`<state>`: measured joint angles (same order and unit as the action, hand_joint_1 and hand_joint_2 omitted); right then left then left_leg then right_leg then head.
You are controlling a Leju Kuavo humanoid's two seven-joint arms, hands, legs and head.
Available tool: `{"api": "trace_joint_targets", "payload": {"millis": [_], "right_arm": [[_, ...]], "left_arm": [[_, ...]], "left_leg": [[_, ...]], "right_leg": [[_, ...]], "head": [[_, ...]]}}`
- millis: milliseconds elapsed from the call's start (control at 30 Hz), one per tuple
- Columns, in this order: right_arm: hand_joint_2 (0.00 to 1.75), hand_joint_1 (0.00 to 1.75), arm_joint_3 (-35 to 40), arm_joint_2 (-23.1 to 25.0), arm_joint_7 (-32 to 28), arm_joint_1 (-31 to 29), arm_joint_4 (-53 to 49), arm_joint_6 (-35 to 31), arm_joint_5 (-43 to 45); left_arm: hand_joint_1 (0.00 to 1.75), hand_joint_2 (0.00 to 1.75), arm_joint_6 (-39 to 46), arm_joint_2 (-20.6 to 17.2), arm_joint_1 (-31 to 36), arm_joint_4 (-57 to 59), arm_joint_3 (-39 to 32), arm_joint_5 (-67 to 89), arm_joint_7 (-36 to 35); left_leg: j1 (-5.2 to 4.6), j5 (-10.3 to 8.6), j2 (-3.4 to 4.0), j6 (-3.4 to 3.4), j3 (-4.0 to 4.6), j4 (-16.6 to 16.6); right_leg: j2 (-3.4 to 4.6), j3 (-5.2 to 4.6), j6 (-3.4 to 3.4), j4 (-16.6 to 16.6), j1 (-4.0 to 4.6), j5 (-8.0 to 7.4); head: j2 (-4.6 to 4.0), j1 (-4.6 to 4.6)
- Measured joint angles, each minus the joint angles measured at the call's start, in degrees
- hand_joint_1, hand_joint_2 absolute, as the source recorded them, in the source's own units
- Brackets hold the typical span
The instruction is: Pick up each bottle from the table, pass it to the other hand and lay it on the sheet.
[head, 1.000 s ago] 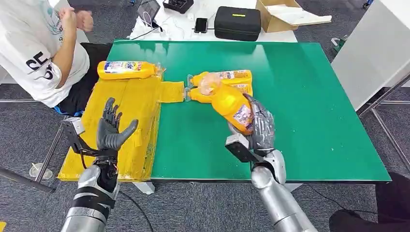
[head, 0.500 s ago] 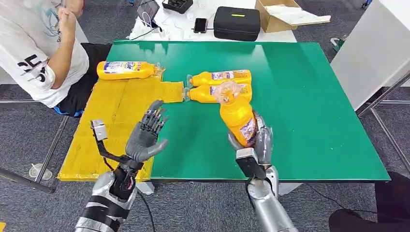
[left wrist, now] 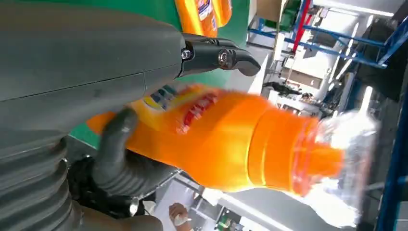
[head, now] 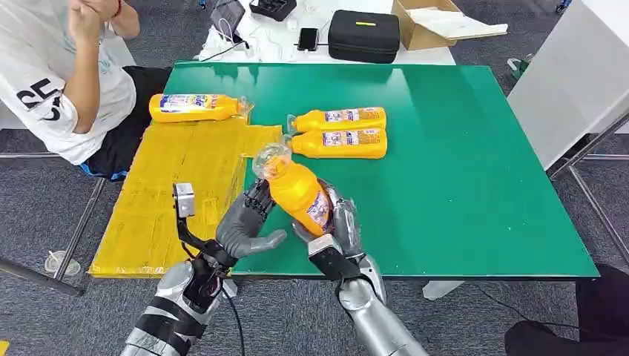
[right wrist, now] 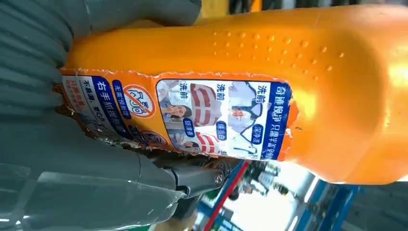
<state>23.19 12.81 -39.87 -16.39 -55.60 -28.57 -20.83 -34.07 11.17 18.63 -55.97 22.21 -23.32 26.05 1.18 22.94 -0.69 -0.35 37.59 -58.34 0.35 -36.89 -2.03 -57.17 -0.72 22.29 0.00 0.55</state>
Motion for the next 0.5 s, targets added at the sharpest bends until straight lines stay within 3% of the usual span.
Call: {"api": "trace_joint_targets", "payload": {"millis": [500], "right_arm": [[1.75,1.62,4.30,4.37,-0.11,-3.88,11.50,1.73,0.26]], "left_arm": [[0.00,1.75,1.29,-0.72,1.46,4.35,1.11,-0.96,0.57]], "left_leg": [[0.01,0.00,0.10,-0.01,-0.02,0.00]], "right_leg": [[0.01,-0.04,0.01,0.00,0.03,0.00]], "head": [[0.00,0.02]]}}
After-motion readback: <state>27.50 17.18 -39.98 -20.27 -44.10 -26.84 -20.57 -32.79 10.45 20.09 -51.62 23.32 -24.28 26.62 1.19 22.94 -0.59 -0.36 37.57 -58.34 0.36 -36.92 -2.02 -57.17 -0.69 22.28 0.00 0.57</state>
